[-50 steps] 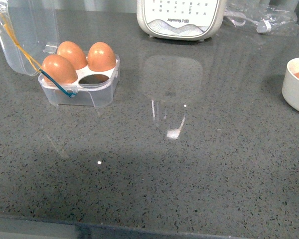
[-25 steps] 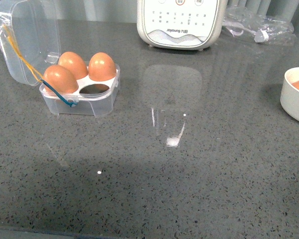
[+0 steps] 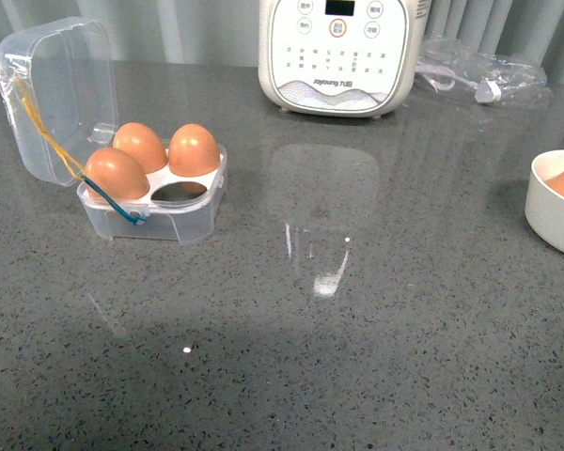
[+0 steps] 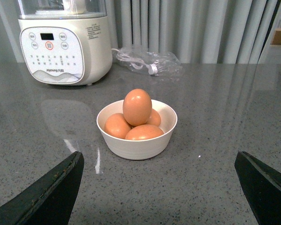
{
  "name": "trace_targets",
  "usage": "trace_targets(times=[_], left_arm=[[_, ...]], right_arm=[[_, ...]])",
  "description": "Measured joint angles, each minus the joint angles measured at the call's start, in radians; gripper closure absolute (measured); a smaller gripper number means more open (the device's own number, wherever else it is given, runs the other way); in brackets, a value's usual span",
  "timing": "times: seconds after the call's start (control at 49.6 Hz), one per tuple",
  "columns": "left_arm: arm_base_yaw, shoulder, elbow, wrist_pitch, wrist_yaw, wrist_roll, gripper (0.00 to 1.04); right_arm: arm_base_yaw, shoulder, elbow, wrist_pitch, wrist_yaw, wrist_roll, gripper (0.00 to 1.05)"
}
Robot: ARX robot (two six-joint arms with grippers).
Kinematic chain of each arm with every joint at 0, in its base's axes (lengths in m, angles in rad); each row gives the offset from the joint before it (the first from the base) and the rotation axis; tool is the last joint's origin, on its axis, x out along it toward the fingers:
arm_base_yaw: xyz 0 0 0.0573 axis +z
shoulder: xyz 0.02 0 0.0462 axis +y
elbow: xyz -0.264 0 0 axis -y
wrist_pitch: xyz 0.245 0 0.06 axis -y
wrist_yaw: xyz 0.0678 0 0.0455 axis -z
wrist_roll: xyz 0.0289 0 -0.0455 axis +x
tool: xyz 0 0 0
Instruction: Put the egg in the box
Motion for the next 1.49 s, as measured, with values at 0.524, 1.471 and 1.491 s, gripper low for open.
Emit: trace_targets(times=[0.524,1.471,1.491], left_arm=[[0.000,0.000,0.000,0.000,0.000,0.000,0.07],[0.000,0.000,0.000,0.000,0.000,0.000,0.07],[0.000,0.000,0.000,0.000,0.000,0.000,0.07]], right_arm=[[-0.012,0.215,0.143,-0.285,0.063,0.196,0.07],[-0.028,0.969,0.436,0.210,-0.140,-0.197,0.07],[-0.029,0.973,0.437,0.211,-0.144,-0.197,0.07]])
